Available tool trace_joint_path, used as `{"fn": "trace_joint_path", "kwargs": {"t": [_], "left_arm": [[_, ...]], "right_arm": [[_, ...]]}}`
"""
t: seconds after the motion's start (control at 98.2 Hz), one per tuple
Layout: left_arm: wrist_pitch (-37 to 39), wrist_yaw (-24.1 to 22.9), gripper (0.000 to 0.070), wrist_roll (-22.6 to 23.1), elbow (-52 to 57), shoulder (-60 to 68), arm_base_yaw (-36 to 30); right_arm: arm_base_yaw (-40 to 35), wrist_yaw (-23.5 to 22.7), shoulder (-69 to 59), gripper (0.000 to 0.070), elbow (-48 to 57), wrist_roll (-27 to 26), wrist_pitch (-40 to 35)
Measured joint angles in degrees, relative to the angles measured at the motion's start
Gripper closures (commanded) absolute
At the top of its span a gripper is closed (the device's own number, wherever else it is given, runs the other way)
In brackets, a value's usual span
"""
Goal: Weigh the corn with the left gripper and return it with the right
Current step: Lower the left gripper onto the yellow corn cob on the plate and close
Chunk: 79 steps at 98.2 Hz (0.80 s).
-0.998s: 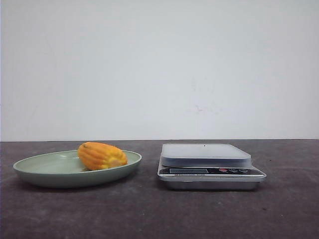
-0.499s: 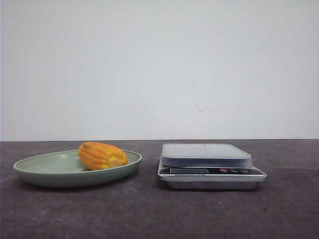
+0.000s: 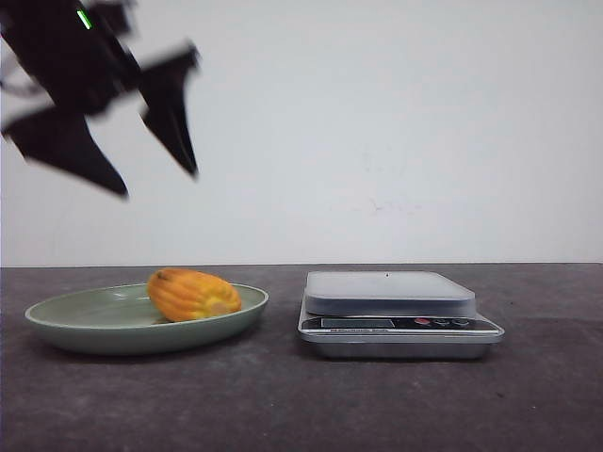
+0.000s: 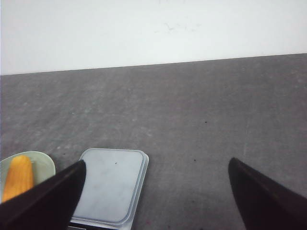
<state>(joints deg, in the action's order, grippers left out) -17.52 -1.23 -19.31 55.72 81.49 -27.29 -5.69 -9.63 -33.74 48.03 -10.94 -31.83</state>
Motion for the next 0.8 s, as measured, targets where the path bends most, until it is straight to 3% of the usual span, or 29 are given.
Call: {"fn": "trace_joint_path", "kwargs": {"t": [0.407, 0.652, 0.774, 0.804], "left_arm": [[2.40, -1.66, 0.0240, -2.58, 0.00, 11.06, -3.02], [1.16, -1.79, 0.0455, -2.75, 0.26, 11.34, -3.37], [0.70, -1.64, 0.0691, -2.75, 0.44, 11.34, -3.41], [0.70, -1.66, 0.0697, -2.73, 0.50, 11.34, -3.52]], "right_arm": [[0.00, -0.92, 0.00, 0.0095, 0.04, 0.00, -1.84], [0.00, -0.92, 0.00, 0.0095, 0.04, 0.00, -2.38], [0.00, -0.92, 0.00, 0.0096, 0.04, 0.00, -2.36], [0.00, -0.90, 0.00, 0.0096, 0.04, 0.00, -2.38]]}}
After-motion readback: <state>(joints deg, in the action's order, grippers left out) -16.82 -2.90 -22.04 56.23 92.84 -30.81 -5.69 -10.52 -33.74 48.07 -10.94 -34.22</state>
